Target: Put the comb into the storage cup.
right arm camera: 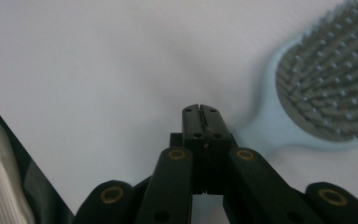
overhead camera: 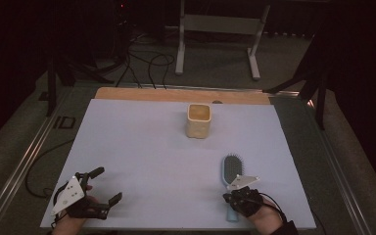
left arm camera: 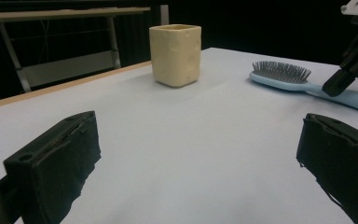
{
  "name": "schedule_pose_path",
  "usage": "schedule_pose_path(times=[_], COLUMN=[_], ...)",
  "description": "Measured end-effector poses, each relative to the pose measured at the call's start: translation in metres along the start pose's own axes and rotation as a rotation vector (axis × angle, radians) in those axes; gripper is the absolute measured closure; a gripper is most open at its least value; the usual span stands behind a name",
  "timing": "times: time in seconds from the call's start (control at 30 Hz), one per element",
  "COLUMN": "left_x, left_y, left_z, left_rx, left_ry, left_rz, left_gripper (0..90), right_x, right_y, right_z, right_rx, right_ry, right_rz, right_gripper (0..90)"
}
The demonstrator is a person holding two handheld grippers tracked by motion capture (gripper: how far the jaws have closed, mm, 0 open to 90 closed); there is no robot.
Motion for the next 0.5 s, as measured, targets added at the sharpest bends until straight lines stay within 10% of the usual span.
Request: schedule_pose_path(times=[0.5], left_x=[0.0], left_y=[0.0], left_z=[0.0], left_rx=[0.001], left_ry=[-0.001], left_rz=[0.001], left_gripper=[0.0], right_x=[-0.011], right_y=[-0.02], right_z=[0.023], right_rx=[0.019], right_ry=[-0.088], right_rz=[-0.035], right_gripper=[90.0])
Point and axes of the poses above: each handheld gripper's, and its own axes: x roughly forward along the jaws, y roughly out of its top, z roughly to its right, the point moved 3 cm from there along x, roughly forward along the jaws, and after that the axes turned 4 degrees about z, right-handed, at the moved point
